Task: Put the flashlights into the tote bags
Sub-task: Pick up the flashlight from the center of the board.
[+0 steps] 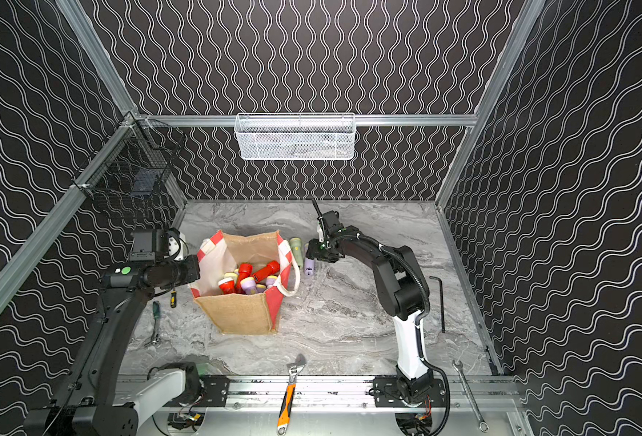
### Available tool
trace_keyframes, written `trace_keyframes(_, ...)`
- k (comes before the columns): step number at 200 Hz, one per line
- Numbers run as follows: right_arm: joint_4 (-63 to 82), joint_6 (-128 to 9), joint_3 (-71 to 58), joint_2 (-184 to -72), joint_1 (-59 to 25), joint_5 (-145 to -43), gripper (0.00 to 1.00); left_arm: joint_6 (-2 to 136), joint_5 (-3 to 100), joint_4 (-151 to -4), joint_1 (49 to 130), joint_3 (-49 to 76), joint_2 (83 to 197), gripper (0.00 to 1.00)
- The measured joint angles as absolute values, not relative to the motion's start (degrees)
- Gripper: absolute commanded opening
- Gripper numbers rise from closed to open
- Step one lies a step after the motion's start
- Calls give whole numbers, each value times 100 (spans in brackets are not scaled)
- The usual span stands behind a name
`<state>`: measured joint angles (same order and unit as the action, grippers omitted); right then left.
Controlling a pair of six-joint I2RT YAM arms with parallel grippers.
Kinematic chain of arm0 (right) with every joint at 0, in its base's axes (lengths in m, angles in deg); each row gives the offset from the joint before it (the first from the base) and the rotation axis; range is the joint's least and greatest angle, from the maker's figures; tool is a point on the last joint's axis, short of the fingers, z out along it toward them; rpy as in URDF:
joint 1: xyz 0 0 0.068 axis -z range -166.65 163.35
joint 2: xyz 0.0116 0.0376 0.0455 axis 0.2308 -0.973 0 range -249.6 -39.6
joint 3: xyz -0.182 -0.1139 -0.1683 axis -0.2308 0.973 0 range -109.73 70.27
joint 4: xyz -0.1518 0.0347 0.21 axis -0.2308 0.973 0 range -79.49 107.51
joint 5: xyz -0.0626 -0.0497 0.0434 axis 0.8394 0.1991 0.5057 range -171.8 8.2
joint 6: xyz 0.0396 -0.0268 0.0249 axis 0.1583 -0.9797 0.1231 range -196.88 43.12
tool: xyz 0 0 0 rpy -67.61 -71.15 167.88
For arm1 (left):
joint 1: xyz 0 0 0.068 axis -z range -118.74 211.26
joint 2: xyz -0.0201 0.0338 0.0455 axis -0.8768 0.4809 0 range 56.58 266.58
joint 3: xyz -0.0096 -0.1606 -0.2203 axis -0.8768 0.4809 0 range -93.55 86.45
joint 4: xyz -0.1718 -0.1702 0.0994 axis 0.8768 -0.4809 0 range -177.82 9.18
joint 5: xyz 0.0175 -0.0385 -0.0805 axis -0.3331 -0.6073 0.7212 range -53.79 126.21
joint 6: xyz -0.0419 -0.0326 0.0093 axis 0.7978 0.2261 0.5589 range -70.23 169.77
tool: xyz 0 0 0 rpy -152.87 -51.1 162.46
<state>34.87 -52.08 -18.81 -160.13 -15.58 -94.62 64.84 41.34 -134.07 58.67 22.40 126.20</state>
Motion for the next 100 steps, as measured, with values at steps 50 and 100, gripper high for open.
trace_keyframes(50,3647,-5232,-2010,-16199,-1702,-9326,60,6484,4114,-13320,5864,2377,12535,0)
trace_keyframes(100,3719,-5232,-2226,-16304,-1807,-9241,60,6482,4097,-13252,5860,2456,12491,0)
